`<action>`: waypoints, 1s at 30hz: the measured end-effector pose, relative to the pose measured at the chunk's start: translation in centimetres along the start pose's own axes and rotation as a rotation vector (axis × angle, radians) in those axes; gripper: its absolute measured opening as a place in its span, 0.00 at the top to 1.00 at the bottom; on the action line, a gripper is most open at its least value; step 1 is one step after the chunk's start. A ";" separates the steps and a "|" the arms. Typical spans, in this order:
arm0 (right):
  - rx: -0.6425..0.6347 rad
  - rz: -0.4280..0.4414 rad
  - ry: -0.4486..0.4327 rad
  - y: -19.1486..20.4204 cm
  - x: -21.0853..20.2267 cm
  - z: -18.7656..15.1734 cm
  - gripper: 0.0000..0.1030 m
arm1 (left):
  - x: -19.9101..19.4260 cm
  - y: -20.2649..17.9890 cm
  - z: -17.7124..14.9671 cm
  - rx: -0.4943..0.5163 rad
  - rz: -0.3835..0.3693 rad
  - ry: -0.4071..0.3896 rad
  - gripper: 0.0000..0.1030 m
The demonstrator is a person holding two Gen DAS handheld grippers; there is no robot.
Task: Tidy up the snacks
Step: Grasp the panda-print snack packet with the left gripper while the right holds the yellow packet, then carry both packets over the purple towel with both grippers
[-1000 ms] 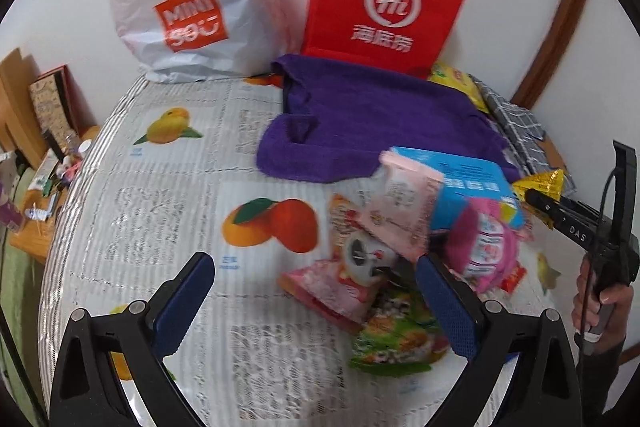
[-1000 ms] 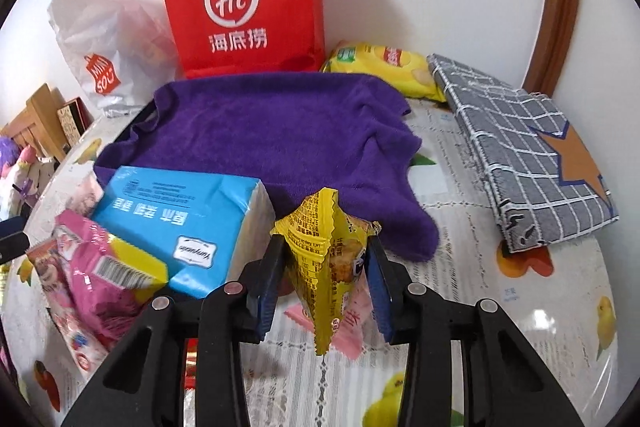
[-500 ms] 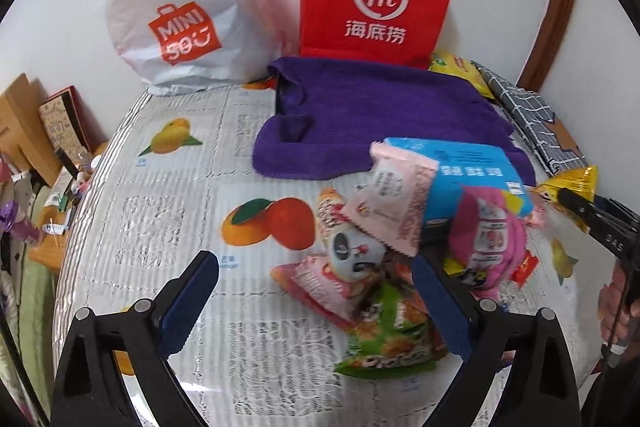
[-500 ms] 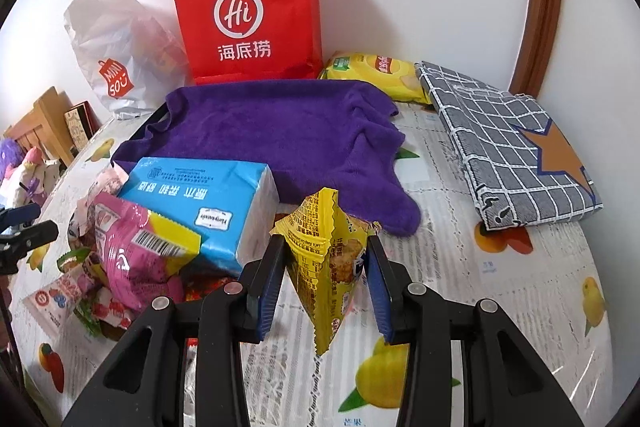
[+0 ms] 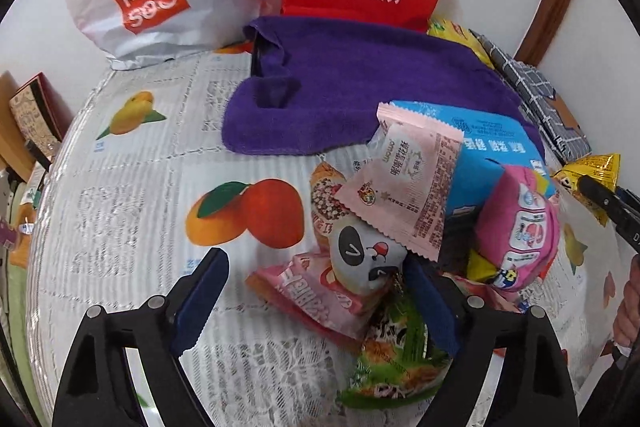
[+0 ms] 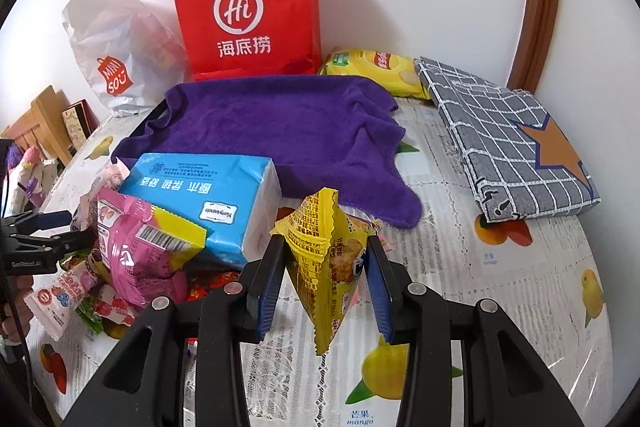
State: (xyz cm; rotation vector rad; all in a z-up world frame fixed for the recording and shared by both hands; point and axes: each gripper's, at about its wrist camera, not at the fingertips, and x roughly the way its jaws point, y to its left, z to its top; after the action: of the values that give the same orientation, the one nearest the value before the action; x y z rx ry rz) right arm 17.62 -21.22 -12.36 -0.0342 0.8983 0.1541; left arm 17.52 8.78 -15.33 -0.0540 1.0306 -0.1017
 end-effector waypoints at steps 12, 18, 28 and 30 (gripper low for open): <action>0.017 -0.011 0.028 0.2 0.0 0.0 0.61 | 0.1 1.0 0.6 -0.006 -0.039 0.013 0.52; 0.000 0.004 0.008 1.4 -1.1 0.4 0.61 | -1.6 2.7 -0.6 -0.044 0.014 0.020 0.52; -0.027 0.027 -0.052 3.1 -4.4 1.6 0.61 | -6.3 2.7 -0.4 -0.095 0.020 -0.049 0.52; -0.030 0.032 -0.068 3.2 -5.1 2.1 0.61 | -7.3 2.0 0.2 -0.087 0.013 -0.069 0.52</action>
State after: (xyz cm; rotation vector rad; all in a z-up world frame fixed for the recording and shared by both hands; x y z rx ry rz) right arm 15.65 -18.46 -6.90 -0.0422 0.8289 0.1980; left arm 14.07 11.54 -9.22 -0.1293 0.9657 -0.0433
